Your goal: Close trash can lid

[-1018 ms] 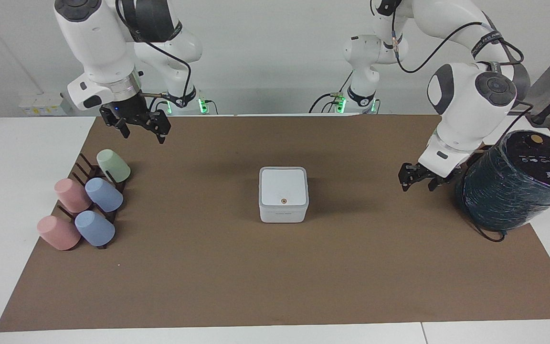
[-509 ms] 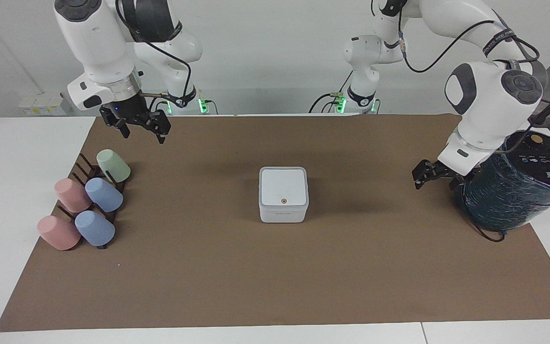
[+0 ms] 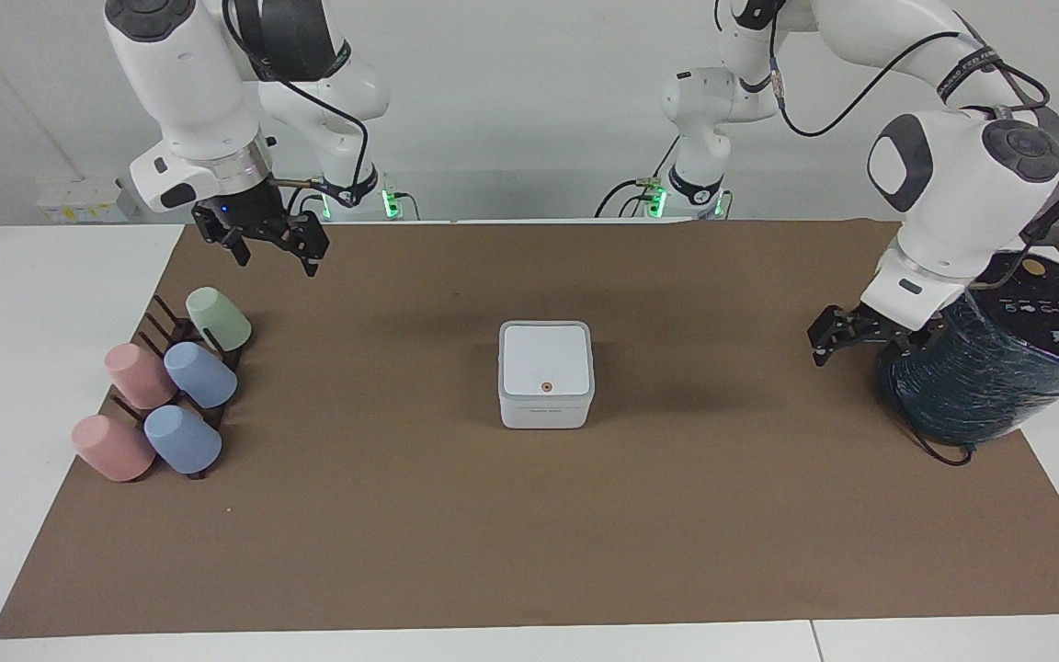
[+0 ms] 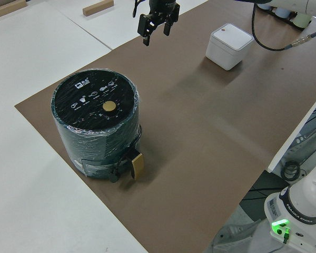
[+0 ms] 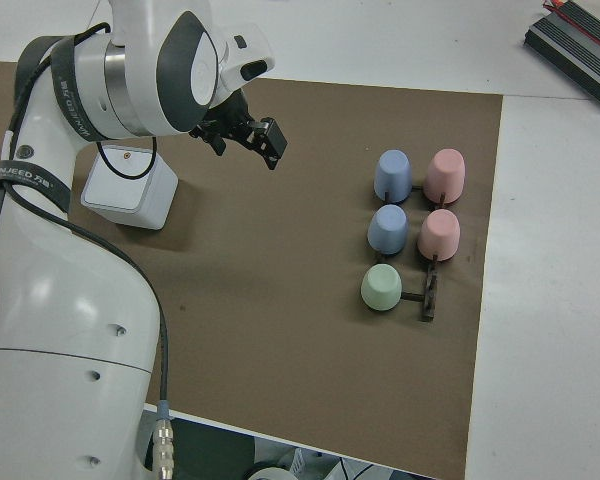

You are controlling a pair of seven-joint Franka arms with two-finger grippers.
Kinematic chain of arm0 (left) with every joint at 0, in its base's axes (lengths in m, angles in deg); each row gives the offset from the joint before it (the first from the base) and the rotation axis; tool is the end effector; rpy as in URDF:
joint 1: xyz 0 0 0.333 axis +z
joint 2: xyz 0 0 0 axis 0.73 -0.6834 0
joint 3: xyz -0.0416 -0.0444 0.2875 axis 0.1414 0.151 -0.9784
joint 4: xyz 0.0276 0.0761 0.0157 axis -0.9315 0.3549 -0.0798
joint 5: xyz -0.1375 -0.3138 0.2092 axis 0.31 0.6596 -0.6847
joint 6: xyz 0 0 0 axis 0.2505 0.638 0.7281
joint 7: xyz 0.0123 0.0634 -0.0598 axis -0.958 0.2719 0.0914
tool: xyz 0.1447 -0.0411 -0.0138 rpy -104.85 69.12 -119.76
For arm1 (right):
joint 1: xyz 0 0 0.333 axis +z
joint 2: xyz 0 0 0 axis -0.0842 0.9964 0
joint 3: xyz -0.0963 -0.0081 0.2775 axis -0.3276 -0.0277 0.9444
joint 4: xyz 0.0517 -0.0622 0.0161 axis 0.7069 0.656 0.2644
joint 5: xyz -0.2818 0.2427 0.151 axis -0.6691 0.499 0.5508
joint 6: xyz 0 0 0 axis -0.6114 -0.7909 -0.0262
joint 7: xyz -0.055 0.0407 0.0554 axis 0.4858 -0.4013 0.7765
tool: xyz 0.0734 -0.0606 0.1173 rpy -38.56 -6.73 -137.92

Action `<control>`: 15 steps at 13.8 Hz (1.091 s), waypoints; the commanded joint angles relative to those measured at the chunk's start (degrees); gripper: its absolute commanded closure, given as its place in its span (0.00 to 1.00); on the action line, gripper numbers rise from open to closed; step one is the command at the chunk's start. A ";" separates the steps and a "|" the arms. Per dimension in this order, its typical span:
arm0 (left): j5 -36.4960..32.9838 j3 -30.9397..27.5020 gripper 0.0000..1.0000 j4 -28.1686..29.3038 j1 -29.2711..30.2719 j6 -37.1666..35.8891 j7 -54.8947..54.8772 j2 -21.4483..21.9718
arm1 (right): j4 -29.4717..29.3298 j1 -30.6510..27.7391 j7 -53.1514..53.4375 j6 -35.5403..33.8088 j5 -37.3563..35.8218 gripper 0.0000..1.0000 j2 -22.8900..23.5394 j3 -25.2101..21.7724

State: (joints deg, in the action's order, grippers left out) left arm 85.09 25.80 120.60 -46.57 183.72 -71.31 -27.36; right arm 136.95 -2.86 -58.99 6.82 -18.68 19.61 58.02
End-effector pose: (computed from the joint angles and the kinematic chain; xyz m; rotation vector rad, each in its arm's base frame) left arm 0.6558 -0.0261 0.4594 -3.1275 0.1907 -0.1005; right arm 0.5600 0.0579 0.5272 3.0823 -0.3070 -0.0590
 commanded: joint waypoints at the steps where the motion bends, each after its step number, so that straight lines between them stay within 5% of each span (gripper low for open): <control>1: 0.30 0.23 0.00 0.14 1.00 0.84 -1.46 0.56 | 1.55 -0.66 -1.21 0.63 -0.10 0.00 -1.30 0.28; 6: 0.22 -0.03 0.00 -0.64 1.09 -0.39 -1.46 0.56 | 1.55 -0.66 -1.21 0.63 -0.10 0.00 -1.30 0.28; 15: 0.22 0.23 0.00 -8.19 3.02 -13.38 -1.54 -0.49 | 1.55 -0.66 -1.21 0.63 -0.10 0.00 -1.30 0.28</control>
State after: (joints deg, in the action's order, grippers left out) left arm 85.08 25.66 116.22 -43.72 174.45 -72.00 -27.17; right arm 136.95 -2.86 -58.99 6.82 -18.68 19.61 58.02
